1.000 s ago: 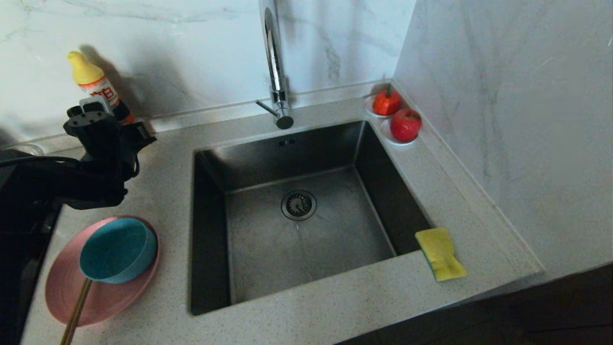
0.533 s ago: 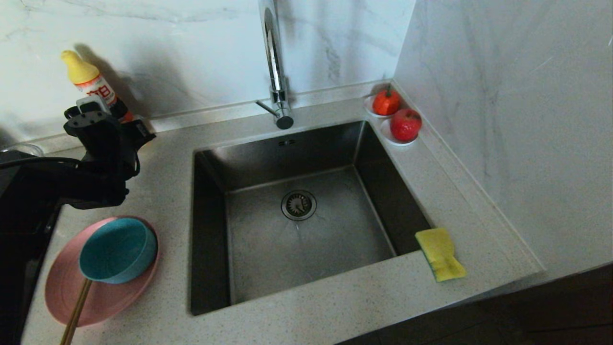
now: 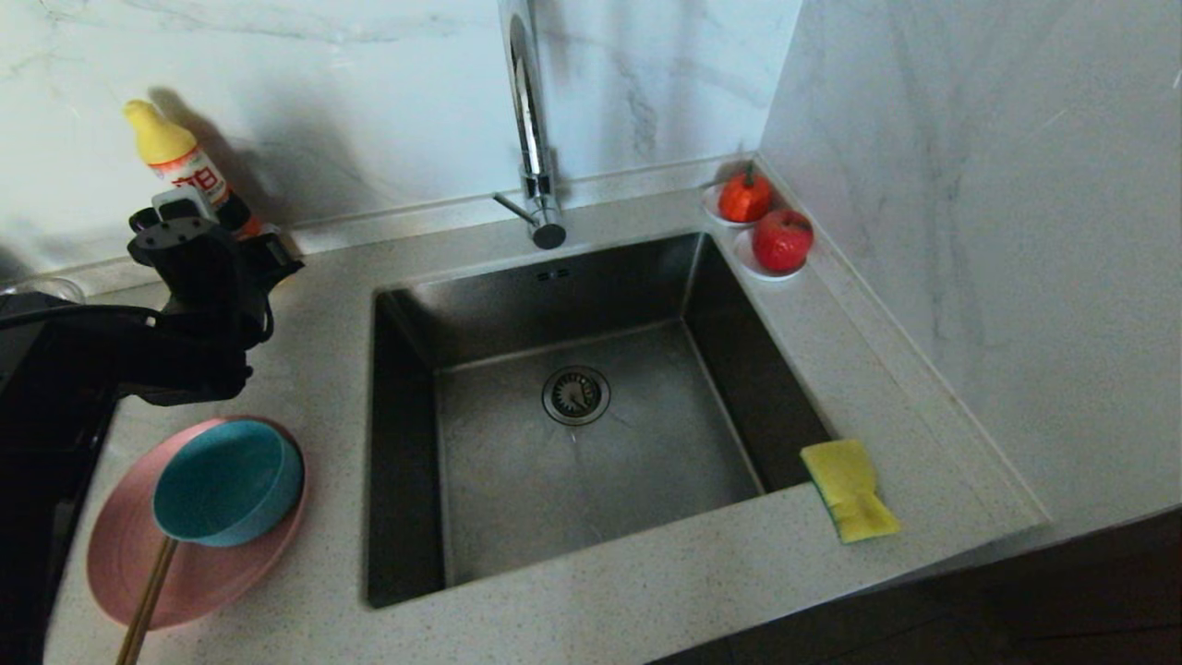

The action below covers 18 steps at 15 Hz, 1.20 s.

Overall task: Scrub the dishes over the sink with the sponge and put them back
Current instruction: Place the dish soap on the table

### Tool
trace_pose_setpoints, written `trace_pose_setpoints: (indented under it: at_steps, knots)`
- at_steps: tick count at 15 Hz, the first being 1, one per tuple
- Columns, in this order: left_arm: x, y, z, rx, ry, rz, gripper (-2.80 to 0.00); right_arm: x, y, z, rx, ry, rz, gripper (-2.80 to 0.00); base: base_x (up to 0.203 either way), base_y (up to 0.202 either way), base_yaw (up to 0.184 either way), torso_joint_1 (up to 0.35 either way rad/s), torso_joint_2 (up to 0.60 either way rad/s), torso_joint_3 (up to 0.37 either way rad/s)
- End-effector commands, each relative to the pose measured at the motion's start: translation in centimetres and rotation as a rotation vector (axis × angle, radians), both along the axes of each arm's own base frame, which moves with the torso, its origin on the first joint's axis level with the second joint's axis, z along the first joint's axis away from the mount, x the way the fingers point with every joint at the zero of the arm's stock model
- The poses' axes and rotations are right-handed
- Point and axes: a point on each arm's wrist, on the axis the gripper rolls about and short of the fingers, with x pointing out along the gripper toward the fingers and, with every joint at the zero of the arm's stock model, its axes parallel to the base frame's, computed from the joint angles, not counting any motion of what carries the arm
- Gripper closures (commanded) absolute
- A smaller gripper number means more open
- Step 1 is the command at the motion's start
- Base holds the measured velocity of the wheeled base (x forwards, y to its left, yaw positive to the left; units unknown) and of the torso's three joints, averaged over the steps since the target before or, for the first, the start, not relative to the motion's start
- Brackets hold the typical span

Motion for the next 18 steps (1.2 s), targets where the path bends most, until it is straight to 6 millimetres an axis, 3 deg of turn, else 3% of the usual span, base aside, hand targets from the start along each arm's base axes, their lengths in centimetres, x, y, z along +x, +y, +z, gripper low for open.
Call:
trace_pose_setpoints:
  at_steps: [1, 3, 4, 14, 18]
  knots:
    - [0.0, -0.2, 0.0, 0.003, -0.010, 0.000, 0.00, 0.0, 0.0, 0.0, -0.001, -0.001, 0.000, 0.00, 0.000, 0.000, 0.000, 0.000, 0.00, 0.000]
    - [0.1, -0.5, -0.1, 0.006, -0.009, -0.006, 0.00, 0.0, 0.0, 0.0, -0.001, -0.001, 0.000, 0.00, 0.000, 0.000, 0.000, 0.000, 0.00, 0.000]
    - [0.1, -0.6, 0.0, 0.005, -0.013, -0.007, -2.80, 0.0, 0.0, 0.0, -0.001, 0.001, 0.000, 0.00, 0.000, 0.000, 0.000, 0.000, 0.00, 0.000]
    - [0.2, -0.4, -0.1, -0.002, -0.016, -0.005, -2.80, 0.0, 0.0, 0.0, -0.001, 0.000, 0.000, 0.00, 0.000, 0.000, 0.000, 0.000, 0.00, 0.000]
    - [-0.5, -0.5, 1.4, 0.002, -0.044, -0.006, -2.80, 0.0, 0.0, 0.0, -0.001, 0.001, 0.000, 0.00, 0.000, 0.000, 0.000, 0.000, 0.00, 0.000]
